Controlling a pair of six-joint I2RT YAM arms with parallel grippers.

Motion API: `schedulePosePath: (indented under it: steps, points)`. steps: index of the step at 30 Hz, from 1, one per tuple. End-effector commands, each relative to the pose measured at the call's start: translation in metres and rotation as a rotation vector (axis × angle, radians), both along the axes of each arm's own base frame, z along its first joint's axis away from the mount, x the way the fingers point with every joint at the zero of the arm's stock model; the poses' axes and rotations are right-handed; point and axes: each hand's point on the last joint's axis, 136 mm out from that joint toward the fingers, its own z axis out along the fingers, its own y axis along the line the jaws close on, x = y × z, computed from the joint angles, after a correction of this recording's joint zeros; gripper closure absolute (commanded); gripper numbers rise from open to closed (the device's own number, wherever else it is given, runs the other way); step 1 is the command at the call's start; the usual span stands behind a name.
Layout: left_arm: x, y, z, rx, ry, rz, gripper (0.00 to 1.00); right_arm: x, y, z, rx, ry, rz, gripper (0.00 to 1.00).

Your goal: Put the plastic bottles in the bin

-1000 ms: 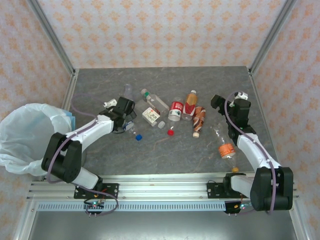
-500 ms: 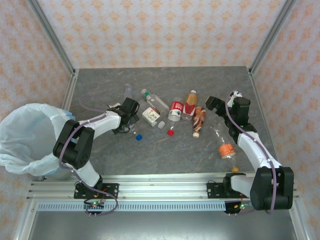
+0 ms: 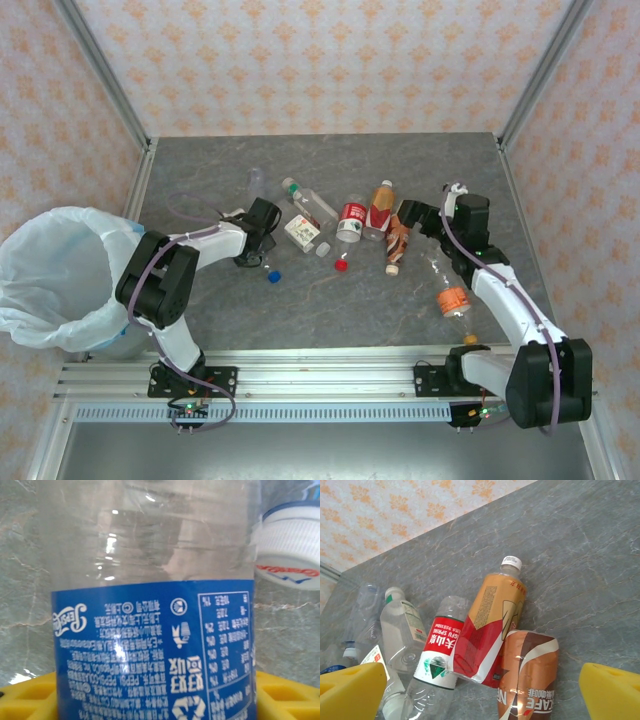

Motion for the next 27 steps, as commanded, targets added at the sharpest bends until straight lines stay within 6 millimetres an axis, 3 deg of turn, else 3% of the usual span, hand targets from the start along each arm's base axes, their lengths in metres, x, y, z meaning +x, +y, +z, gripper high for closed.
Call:
schedulePosePath:
  steps: [1,7,13,16,22,27]
  points:
    - [0.002,0.003,0.004,0.017,-0.03,-0.008,0.44,0.008,-0.002,0.023,-0.018,-0.067,-0.02,0.01]
    - [0.0,0.006,0.023,0.022,-0.059,-0.015,0.58,0.017,-0.016,0.037,0.009,-0.153,-0.123,0.01]
    - [-0.002,0.009,0.058,0.022,-0.118,-0.032,0.68,0.02,-0.022,0.036,0.052,-0.148,-0.18,0.01]
    - [-0.003,0.01,0.083,0.021,-0.155,-0.044,0.73,0.021,-0.028,0.035,0.043,-0.139,-0.215,0.01]
    - [-0.004,0.016,0.139,0.059,-0.227,-0.085,1.0,0.017,-0.033,0.045,-0.015,-0.197,-0.24,0.01]
    - [-0.008,0.024,0.19,0.096,-0.323,-0.114,1.0,0.012,-0.035,0.051,-0.06,-0.164,-0.238,0.01]
